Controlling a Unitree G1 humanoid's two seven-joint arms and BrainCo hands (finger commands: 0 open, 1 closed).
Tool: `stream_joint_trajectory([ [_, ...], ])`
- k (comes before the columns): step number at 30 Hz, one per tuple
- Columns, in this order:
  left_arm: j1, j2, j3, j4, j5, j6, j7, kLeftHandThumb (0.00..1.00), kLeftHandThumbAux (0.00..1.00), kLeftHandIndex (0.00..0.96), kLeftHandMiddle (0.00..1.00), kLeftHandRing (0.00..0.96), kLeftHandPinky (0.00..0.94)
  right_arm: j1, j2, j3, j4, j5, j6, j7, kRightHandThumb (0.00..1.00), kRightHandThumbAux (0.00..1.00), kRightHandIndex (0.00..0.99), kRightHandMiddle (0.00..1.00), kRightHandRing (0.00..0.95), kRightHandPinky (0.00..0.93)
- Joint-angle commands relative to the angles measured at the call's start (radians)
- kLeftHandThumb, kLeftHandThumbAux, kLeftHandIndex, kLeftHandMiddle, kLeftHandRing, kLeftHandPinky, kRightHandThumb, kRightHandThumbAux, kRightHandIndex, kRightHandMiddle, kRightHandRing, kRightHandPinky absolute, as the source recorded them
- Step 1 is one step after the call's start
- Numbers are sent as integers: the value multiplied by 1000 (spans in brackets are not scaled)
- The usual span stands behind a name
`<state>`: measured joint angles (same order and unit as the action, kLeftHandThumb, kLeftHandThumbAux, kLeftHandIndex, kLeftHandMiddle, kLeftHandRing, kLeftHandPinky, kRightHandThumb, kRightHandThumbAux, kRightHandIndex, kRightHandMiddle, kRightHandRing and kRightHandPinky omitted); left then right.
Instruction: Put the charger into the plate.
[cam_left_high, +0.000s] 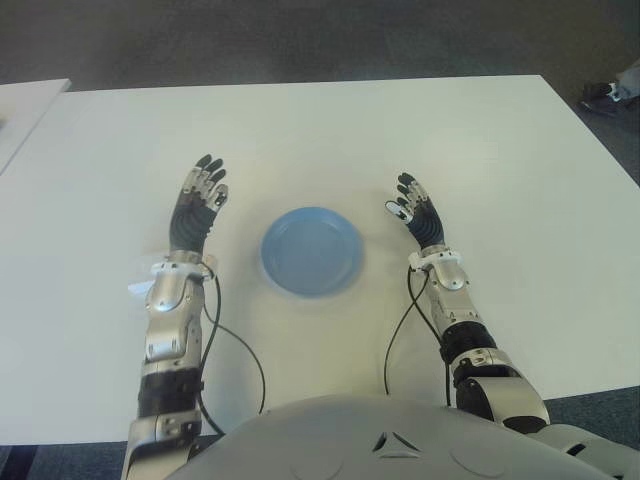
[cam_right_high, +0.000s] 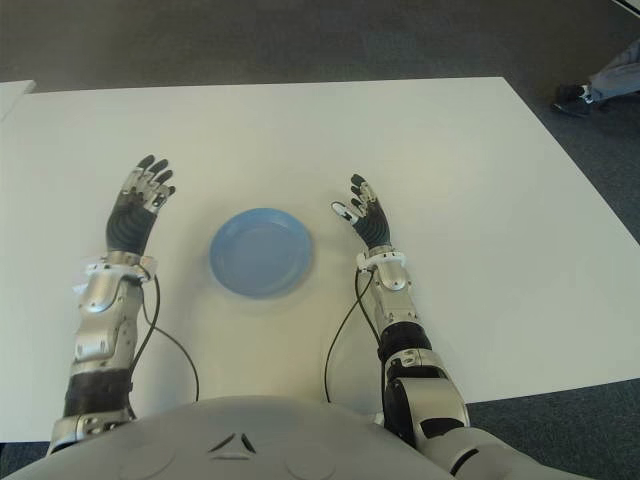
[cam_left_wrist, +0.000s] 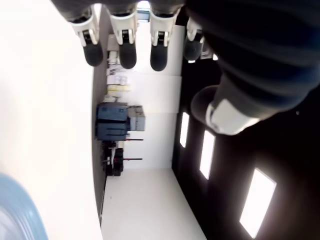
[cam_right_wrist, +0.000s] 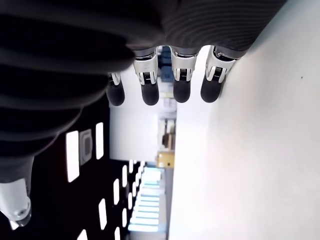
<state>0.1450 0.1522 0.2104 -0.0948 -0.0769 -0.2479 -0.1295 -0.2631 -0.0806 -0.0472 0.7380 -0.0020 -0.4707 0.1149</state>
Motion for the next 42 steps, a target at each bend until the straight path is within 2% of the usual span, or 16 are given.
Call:
stream_joint_trajectory([
  [1,40,62,41,-43,149,-153,58,168,650,38,101,106,119,37,-2,14,21,-9,61,13,49,522,0,0,0,26],
  [4,42,94,58,-27,185,-199,69,229,644,64,115,118,130,36,-3,17,19,-10,66,12,48,513,0,0,0,26],
  [7,83,160,104,-42,286,-189,91,254,620,85,129,125,125,33,-3,17,20,-6,71,16,51,513,0,0,0,29],
  [10,107,201,128,-43,360,-184,110,259,577,106,145,131,117,32,-2,18,19,-4,75,17,56,514,0,0,0,32],
  [14,169,251,163,-128,491,-154,117,257,521,116,158,137,114,32,0,20,17,-3,80,18,59,514,0,0,0,33],
  [16,207,277,179,-184,541,-124,92,261,495,116,160,137,114,32,1,21,15,-2,82,18,60,514,0,0,0,33],
  [18,268,330,218,-301,573,-49,-12,282,460,107,147,125,104,34,1,22,10,-3,86,18,62,515,0,0,0,34],
  [20,301,368,244,-361,589,0,-77,306,437,94,126,107,92,36,0,23,6,-3,91,18,63,516,0,0,0,32],
  [25,327,428,287,-394,604,41,-133,358,391,54,71,64,72,37,0,25,-1,-3,96,17,64,520,0,0,0,30],
  [32,319,517,328,-371,667,9,-126,400,277,4,6,6,16,35,-1,29,-1,-6,106,15,59,518,0,0,0,29],
  [38,333,559,350,-363,762,-54,-77,397,181,0,0,0,1,32,-1,31,-3,-6,114,14,53,509,0,0,0,29],
  [42,344,577,359,-363,791,-75,-80,393,136,0,0,0,0,33,-1,32,-7,-8,121,12,48,507,0,0,0,25],
])
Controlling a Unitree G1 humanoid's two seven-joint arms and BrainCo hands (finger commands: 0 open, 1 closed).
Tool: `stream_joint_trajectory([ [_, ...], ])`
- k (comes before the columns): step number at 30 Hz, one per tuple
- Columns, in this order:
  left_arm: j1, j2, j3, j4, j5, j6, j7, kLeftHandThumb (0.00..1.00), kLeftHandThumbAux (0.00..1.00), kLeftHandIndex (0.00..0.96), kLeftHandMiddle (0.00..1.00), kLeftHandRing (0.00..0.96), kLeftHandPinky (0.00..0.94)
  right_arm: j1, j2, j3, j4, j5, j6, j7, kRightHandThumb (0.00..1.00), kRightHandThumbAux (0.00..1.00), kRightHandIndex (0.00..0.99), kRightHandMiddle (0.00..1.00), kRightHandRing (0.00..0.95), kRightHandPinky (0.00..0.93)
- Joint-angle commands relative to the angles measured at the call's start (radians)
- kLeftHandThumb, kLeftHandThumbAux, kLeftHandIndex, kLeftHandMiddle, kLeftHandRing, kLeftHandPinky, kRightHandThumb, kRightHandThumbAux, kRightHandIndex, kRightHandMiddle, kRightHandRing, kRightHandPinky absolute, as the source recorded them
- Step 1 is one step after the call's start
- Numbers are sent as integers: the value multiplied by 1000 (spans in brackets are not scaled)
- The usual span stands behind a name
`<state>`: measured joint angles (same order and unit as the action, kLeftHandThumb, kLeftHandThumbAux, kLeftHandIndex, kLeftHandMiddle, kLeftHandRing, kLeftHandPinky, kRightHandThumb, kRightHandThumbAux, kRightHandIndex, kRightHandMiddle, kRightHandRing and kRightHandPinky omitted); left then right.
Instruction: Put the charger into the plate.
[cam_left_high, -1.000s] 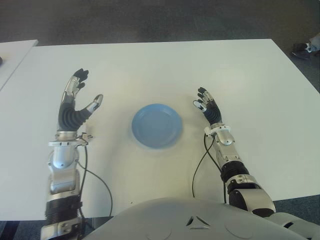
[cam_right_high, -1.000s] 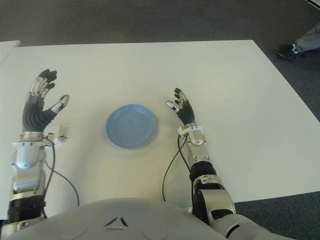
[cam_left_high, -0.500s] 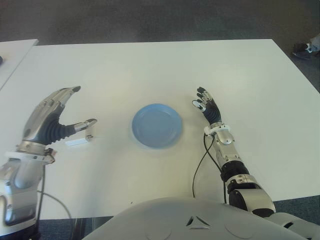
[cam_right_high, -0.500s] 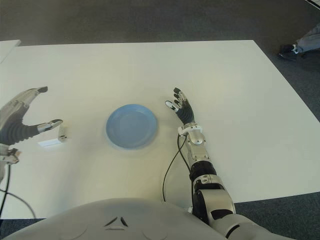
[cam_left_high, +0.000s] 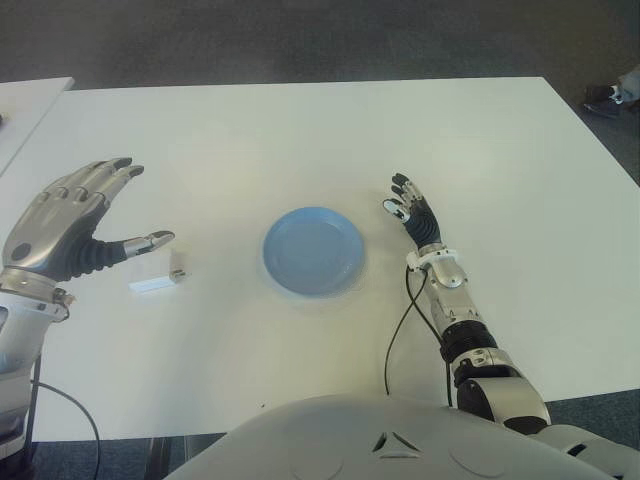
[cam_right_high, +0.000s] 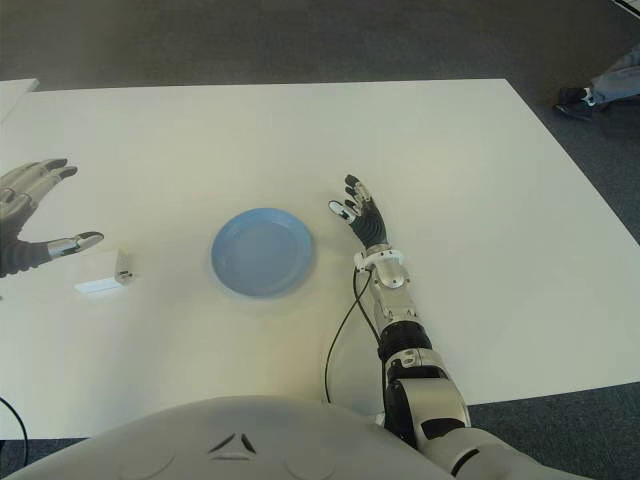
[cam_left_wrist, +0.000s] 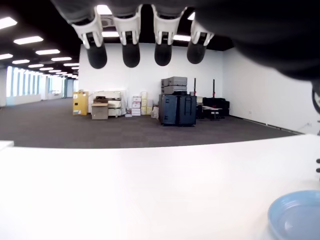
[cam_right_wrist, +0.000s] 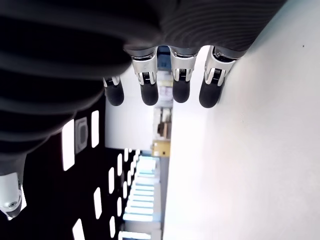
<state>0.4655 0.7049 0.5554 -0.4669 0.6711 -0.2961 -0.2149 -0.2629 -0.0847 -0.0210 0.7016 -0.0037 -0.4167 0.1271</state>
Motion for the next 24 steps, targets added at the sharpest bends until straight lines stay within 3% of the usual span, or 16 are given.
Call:
stream_joint_trajectory([
  [1,30,32,17,9,43,-33,-4,390,126,0,0,0,0,33,3,6,27,-6,67,0,47,507,0,0,0,24],
  [15,94,115,-1,22,41,-92,-117,338,71,0,0,0,0,39,4,8,9,-7,76,-5,38,507,0,0,0,25],
  [24,93,123,-49,12,15,-74,-206,338,73,0,0,0,0,42,4,8,1,-8,81,-7,36,516,0,0,0,24],
])
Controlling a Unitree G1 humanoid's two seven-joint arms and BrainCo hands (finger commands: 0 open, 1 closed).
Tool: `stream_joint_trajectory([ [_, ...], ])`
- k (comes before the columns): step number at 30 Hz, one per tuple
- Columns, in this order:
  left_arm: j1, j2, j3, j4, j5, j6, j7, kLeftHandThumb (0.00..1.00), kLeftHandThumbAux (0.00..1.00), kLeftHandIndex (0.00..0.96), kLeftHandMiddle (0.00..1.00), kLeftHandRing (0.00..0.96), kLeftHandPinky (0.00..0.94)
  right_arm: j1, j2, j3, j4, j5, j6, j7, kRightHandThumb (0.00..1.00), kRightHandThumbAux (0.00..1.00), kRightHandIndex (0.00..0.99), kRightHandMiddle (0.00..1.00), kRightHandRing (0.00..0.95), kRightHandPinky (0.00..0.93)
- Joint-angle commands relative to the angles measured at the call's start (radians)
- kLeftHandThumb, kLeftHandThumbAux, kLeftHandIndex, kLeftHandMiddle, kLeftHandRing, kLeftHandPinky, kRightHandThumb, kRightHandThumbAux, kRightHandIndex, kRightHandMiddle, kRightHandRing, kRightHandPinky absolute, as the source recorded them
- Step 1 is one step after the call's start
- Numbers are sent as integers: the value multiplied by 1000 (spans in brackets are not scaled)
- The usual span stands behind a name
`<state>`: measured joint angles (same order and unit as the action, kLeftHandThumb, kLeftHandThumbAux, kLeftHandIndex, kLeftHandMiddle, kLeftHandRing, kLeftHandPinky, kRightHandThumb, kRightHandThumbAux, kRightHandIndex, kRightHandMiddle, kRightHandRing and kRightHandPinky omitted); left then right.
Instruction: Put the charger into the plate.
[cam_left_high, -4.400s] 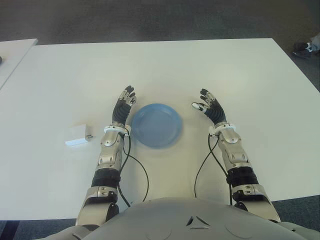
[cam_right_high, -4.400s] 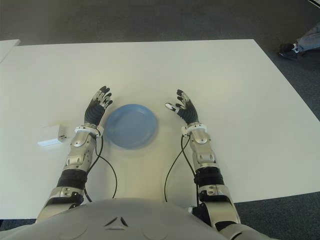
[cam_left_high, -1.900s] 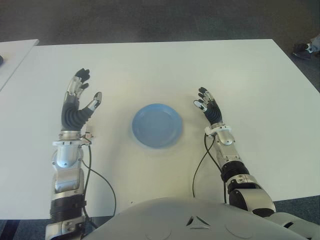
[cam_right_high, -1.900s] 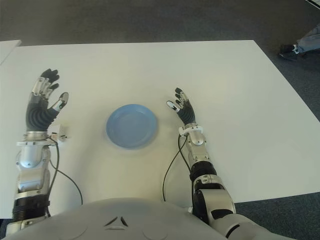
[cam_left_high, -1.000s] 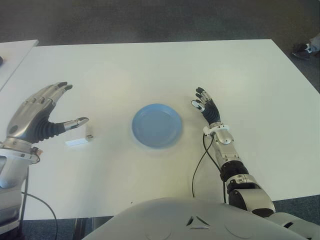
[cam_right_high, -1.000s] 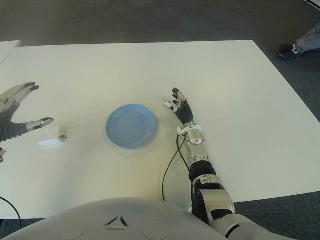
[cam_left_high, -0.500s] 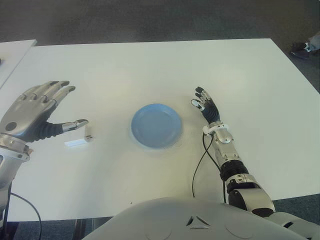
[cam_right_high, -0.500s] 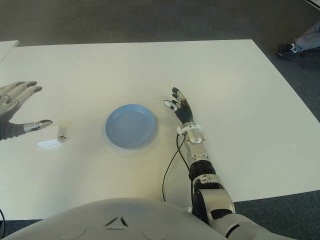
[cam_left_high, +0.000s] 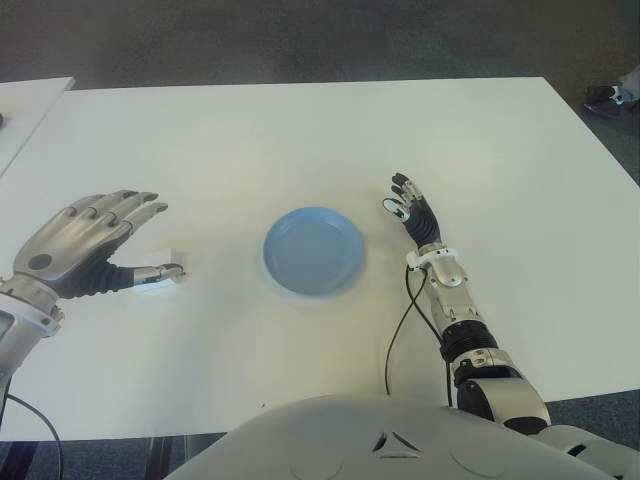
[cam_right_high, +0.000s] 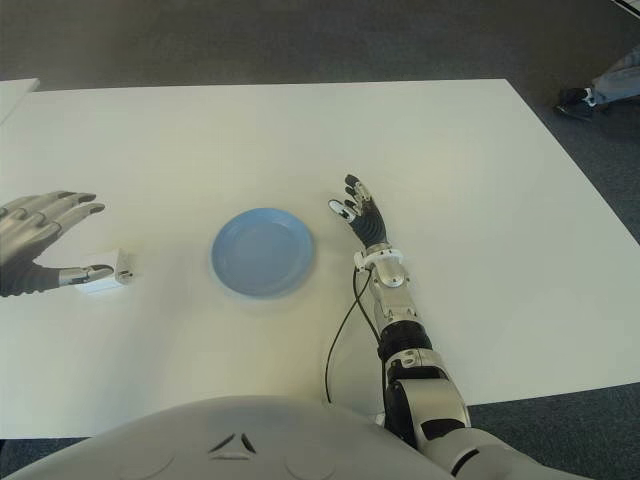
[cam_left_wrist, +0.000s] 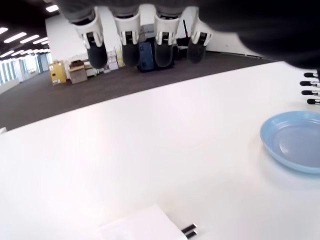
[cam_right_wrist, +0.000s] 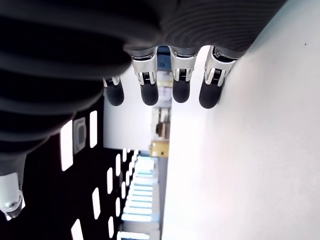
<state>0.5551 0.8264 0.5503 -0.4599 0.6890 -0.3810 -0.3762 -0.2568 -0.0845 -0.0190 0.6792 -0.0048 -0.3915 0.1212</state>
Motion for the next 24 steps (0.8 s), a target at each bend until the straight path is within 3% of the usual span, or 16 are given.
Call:
stream_joint_trajectory([
  [1,-5,-4,-66,15,4,13,-44,339,74,0,0,0,0,36,4,6,21,-7,55,-3,35,518,0,0,0,26],
  [11,-58,2,-196,125,44,-15,5,336,75,0,0,0,0,38,4,7,13,-11,45,-11,28,515,0,0,0,31],
  [24,-82,28,-255,221,46,-86,55,366,95,0,0,0,0,45,4,4,-2,-9,43,-15,39,528,0,2,4,37],
])
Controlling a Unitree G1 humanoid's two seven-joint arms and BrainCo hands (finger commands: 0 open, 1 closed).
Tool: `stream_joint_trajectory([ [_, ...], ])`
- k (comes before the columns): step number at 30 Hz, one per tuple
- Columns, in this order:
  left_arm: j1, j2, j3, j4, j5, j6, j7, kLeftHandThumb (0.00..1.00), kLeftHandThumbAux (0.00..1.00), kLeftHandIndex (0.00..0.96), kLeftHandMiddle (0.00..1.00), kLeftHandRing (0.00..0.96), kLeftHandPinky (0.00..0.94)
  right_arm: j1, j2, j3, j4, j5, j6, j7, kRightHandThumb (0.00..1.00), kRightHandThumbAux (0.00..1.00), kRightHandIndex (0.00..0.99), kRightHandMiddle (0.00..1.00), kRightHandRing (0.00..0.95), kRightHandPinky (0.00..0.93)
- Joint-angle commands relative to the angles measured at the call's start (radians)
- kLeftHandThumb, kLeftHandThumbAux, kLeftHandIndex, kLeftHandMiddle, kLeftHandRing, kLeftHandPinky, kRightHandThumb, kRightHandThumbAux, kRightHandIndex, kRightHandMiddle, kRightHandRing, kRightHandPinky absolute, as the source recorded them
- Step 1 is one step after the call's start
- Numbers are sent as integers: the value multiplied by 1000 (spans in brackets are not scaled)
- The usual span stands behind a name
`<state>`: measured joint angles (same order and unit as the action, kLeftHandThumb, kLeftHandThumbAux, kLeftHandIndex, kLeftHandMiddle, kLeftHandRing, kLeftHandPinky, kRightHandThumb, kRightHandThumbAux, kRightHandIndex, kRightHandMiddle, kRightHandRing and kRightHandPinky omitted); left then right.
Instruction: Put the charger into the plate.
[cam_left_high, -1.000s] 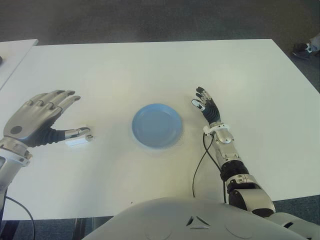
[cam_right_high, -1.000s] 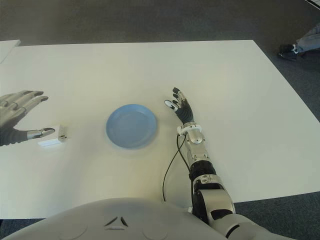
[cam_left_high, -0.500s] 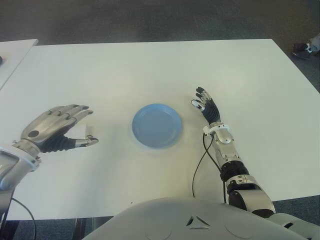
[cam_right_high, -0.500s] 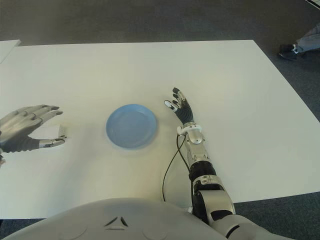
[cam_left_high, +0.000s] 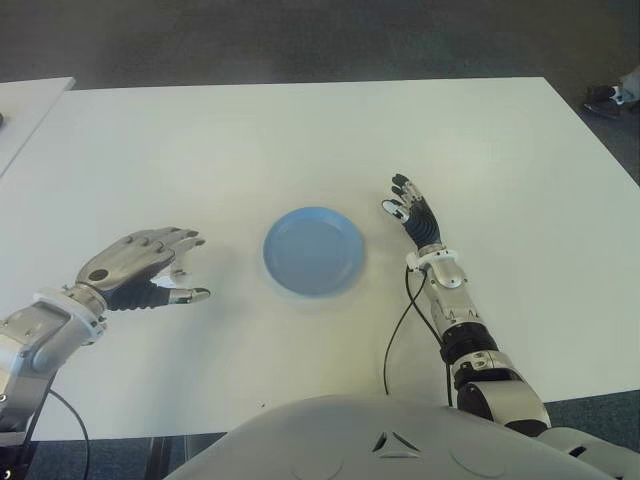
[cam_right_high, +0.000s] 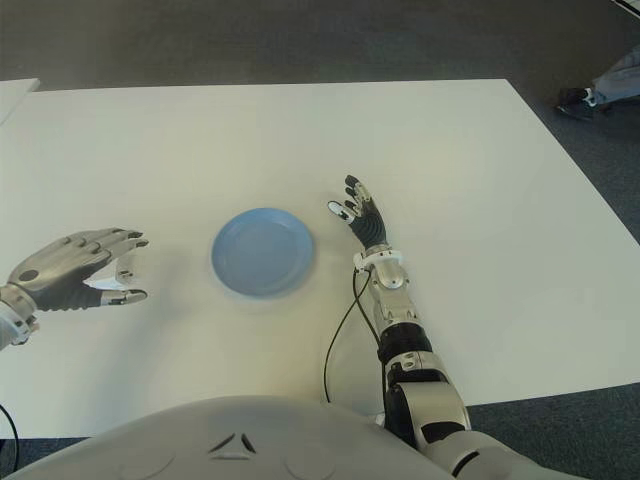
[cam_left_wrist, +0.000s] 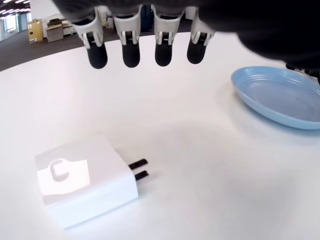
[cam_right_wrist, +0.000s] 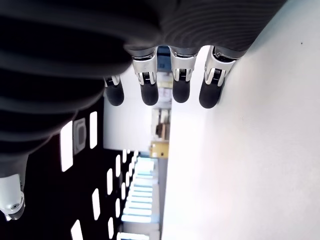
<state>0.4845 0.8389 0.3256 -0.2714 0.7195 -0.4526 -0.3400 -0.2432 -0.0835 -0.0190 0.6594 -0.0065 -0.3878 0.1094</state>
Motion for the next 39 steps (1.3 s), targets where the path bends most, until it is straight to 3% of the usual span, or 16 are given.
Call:
stream_joint_trajectory([
  [1,-29,16,-53,74,34,-23,42,372,97,0,0,0,0,31,2,5,15,-8,41,-5,40,530,0,2,4,37],
  [3,-51,18,-82,125,56,-32,73,378,98,0,0,0,0,32,2,6,12,-9,44,-7,43,533,0,2,4,36],
  [7,-214,14,-239,475,186,-77,281,375,101,0,0,0,0,34,1,5,6,-10,45,-9,48,545,0,2,5,37],
  [10,-280,19,-304,666,246,-101,432,357,103,0,0,0,0,36,2,4,0,-9,46,-11,55,560,0,1,6,38],
  [16,-274,42,-314,699,230,-139,551,325,100,0,0,0,0,39,-2,4,-3,-13,40,-16,66,584,0,0,6,38],
  [23,-319,85,-384,781,235,-172,676,312,95,0,0,0,0,41,-6,5,-6,-17,37,-16,72,604,0,0,7,40],
  [39,-334,149,-447,827,208,-146,782,334,102,0,0,0,0,45,-12,9,-10,-16,40,-6,53,596,0,0,7,46],
])
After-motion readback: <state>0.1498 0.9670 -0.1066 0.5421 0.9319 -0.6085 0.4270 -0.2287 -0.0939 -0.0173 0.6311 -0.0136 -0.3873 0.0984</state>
